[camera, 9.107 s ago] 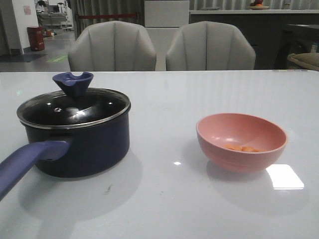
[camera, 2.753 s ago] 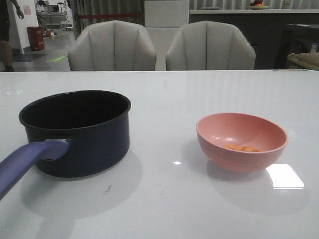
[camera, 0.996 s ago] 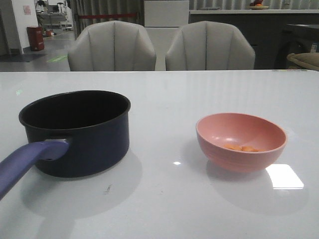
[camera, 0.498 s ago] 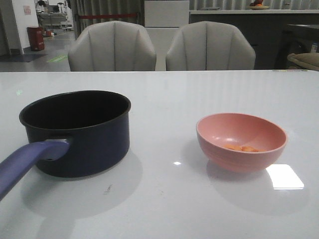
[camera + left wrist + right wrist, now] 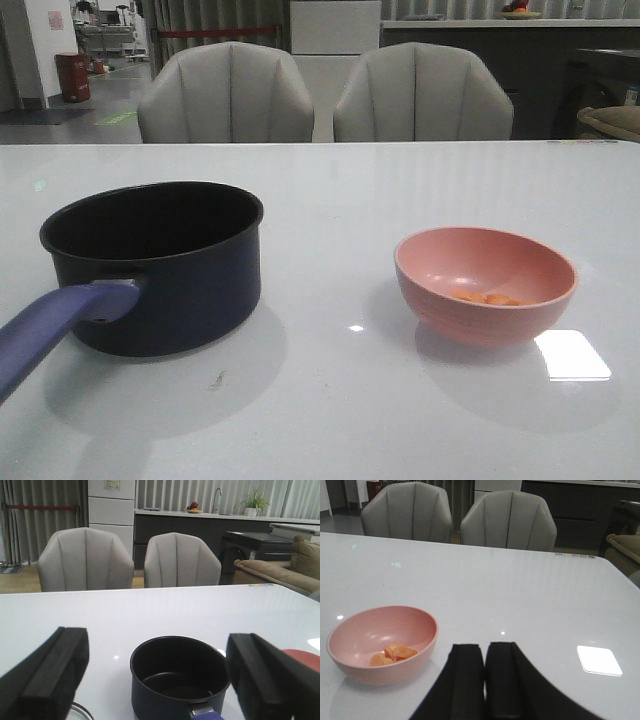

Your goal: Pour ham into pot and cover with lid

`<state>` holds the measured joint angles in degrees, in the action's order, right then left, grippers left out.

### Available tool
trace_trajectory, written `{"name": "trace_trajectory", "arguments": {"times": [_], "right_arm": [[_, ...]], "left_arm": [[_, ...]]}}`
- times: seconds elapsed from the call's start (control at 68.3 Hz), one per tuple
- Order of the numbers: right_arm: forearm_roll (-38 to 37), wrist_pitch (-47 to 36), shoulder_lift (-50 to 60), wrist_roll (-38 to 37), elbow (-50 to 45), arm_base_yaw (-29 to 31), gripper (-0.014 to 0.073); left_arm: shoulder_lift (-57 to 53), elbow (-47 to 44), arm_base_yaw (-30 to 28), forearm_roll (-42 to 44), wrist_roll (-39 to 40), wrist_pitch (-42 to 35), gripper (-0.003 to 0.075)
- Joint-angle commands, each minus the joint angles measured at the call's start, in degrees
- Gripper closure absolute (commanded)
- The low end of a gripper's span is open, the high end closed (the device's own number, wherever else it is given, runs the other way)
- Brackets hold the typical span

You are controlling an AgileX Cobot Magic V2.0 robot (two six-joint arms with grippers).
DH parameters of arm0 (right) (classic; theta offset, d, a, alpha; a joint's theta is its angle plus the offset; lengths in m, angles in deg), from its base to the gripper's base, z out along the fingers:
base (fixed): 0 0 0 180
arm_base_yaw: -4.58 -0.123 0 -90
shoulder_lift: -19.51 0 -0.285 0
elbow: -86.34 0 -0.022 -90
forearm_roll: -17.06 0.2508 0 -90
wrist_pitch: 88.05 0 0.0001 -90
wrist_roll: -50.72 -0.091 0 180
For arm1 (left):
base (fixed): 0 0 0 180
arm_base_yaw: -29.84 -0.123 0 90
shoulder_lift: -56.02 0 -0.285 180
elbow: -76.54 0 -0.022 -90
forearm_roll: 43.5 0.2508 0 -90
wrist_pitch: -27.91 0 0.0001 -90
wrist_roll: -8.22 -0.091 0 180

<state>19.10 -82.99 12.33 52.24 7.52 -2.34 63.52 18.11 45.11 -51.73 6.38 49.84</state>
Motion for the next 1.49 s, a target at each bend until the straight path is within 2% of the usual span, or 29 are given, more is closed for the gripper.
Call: {"name": "trace_trajectory", "arguments": {"times": [0.0, 0.073, 0.234, 0.395, 0.703, 0.791, 0.922, 0.981, 1.113, 1.288, 1.479], "right_arm": [[-0.4, -11.0, 1.1, -0.2, 0.5, 0.3, 0.0424], [-0.4, -12.4, 1.0, -0.5, 1.8, 0.3, 0.0424], [-0.4, 1.5, -6.6, -0.5, 13.5, 0.3, 0.0424], [-0.4, 10.9, -16.8, -0.5, 22.0, 0.3, 0.0424], [3.0, 10.2, -25.8, -0.9, 24.0, 0.2, 0.0414], [4.5, 10.8, -32.5, -0.9, 26.4, 0.1, 0.0338], [7.8, 12.1, -44.7, -0.9, 32.0, 0.1, 0.0160], [10.4, 13.3, -49.9, -0.9, 34.8, 0.1, 0.0127], [14.3, 16.6, -61.5, -0.9, 40.8, 0.1, 0.0127], [14.5, 18.8, -75.8, -0.8, 48.4, -2.2, 0.0127], [14.5, 18.7, -86.5, -0.8, 54.5, -4.3, 0.0127]], "left_arm": [[1.2, 1.4, 0.4, -1.1, 0.0, -4.3, 0.0115], [1.2, 1.4, 0.4, -1.1, 0.0, -3.7, 0.0115], [1.2, 1.4, 0.4, -1.1, 0.0, -3.7, 0.0115], [1.2, 1.4, 0.4, -1.1, 0.0, -3.9, 0.0115], [1.2, 1.4, 0.4, -1.1, 0.0, -3.5, 0.0115], [1.2, 1.4, 0.4, -1.1, 0.0, -3.5, 0.0115], [1.2, 1.4, 0.4, -1.2, 0.0, -3.5, 0.0115], [1.2, 1.4, 0.4, -1.2, 0.0, -3.5, 0.0115], [1.2, 1.4, 0.4, -1.2, 0.0, -3.5, 0.0115], [1.2, 1.4, 0.4, -1.2, 0.0, -3.5, 0.0115], [1.2, 1.4, 0.4, -1.2, 0.0, -3.5, 0.0115]]}}
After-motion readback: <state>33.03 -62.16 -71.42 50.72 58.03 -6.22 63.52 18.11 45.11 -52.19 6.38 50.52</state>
